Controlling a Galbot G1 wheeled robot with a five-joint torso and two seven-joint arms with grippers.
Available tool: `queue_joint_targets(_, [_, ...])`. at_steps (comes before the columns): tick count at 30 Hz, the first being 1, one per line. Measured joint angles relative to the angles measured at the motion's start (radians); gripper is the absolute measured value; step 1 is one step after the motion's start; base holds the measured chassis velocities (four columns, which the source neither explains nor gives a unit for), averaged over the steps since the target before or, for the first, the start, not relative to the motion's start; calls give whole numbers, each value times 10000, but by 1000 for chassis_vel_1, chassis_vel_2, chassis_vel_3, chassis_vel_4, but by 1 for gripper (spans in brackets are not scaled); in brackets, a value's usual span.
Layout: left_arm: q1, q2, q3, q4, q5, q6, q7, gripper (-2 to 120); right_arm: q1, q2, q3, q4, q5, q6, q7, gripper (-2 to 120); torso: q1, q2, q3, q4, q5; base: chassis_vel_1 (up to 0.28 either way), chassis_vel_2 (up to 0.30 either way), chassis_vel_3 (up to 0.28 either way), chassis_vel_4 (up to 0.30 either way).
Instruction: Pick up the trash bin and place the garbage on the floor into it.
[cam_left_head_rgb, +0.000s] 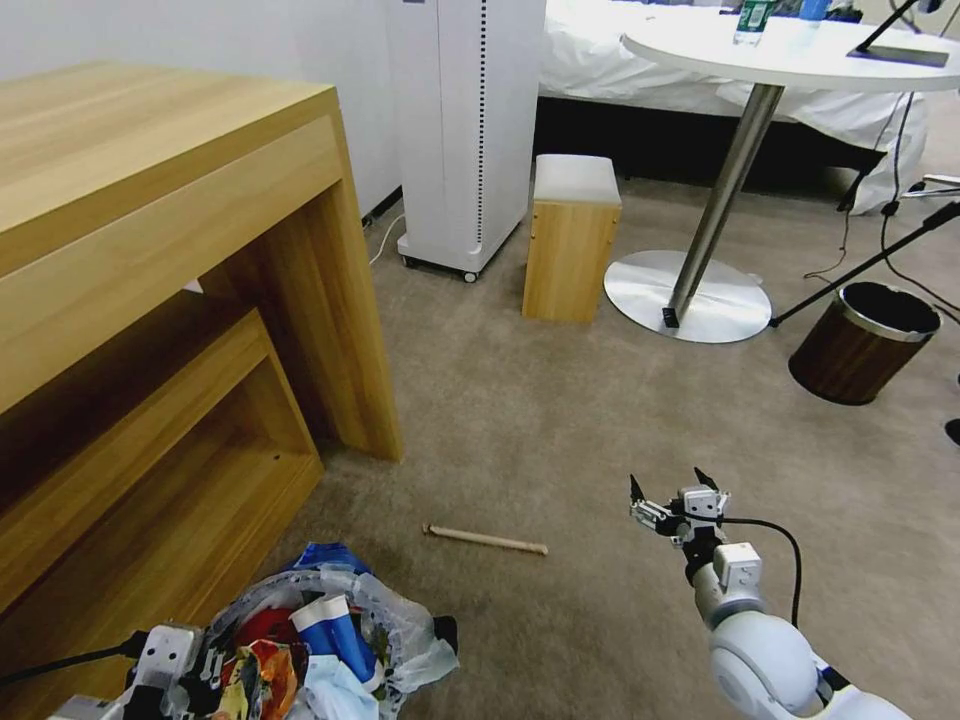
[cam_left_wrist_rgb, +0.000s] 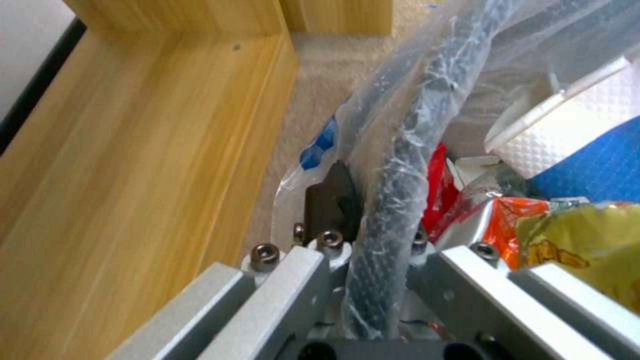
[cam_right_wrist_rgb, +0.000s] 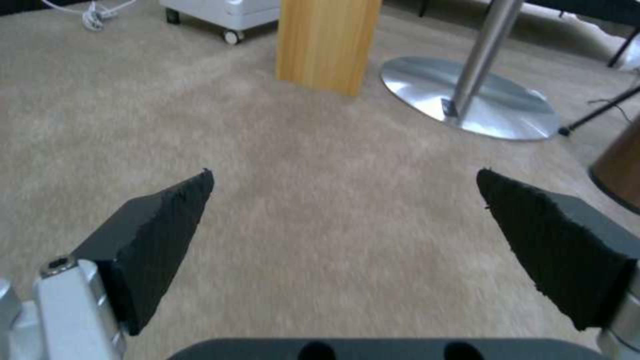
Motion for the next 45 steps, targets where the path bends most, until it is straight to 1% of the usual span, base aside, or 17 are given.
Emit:
queue_joint_targets(5, [-23, -197, 147, 31, 242, 0, 77, 0, 347, 26, -317, -142, -210, 128, -10, 100, 1, 0, 1, 1, -1, -133, 148, 150, -128])
queue_joint_targets(9, [-24, -275, 186, 41, 276, -6, 87, 0, 562, 68, -480, -194, -397, 224, -52, 100, 1, 0, 0, 1, -1, -42, 65, 38, -47])
queue_joint_targets(13, [9, -316, 193, 41, 307, -6, 95, 0, 747, 77, -644, -216, -302, 326, -54, 100, -1, 0, -2, 1, 0, 0, 0, 0, 0])
queue_joint_targets(16, [24, -308, 176, 33, 306, -4, 107, 0, 862, 33, -683, -218, -271, 351, -91, 100, -1, 0, -2, 2, -1, 0, 0, 0, 0])
queue_joint_targets(20, [26, -271, 125, 15, 331, 1, 138, 0, 874, -135, -620, -252, -36, 598, -549, 100, 0, 0, -1, 1, 0, 0, 0, 0, 0])
queue_joint_targets(24, [28, -331, 153, 16, 370, 2, 140, 0, 716, -205, -489, -314, -10, 617, -721, 100, 0, 0, -2, 0, -1, 0, 0, 0, 0])
queue_joint_targets(28, [11, -509, 327, 93, 558, -18, 191, 0, 600, -194, -469, -477, -67, 1037, -1026, 100, -1, 0, -2, 1, 0, 0, 0, 0, 0])
queue_joint_targets(34, [-27, -592, 413, 133, 599, -43, 210, 0, 630, -197, -569, -506, 54, 1059, -1009, 100, -1, 0, -2, 0, 0, 0, 0, 0, 0])
queue_joint_targets(41, [-82, -703, 518, 202, 714, -59, 313, 0, 858, -313, -774, -316, 302, 650, -826, 100, 0, 0, -1, 1, -2, -68, 59, 61, -63])
queue_joint_targets(42, [-81, -716, 520, 202, 725, -61, 346, 0, 935, -364, -835, -254, 317, 512, -770, 100, 0, 0, 0, 0, -2, -59, 66, 99, -72])
queue_joint_targets(44, [-102, -701, 497, 200, 671, -72, 432, 0, 1274, -582, -1070, -89, 144, -198, -396, 100, 1, -1, 2, 0, 2, -19, 11, 30, -36])
queue_joint_targets(45, [-102, -701, 497, 200, 671, -72, 432, 0, 1274, -582, -1070, -89, 144, -198, -396, 100, 1, -1, 2, 0, 2, 0, 0, 0, 0])
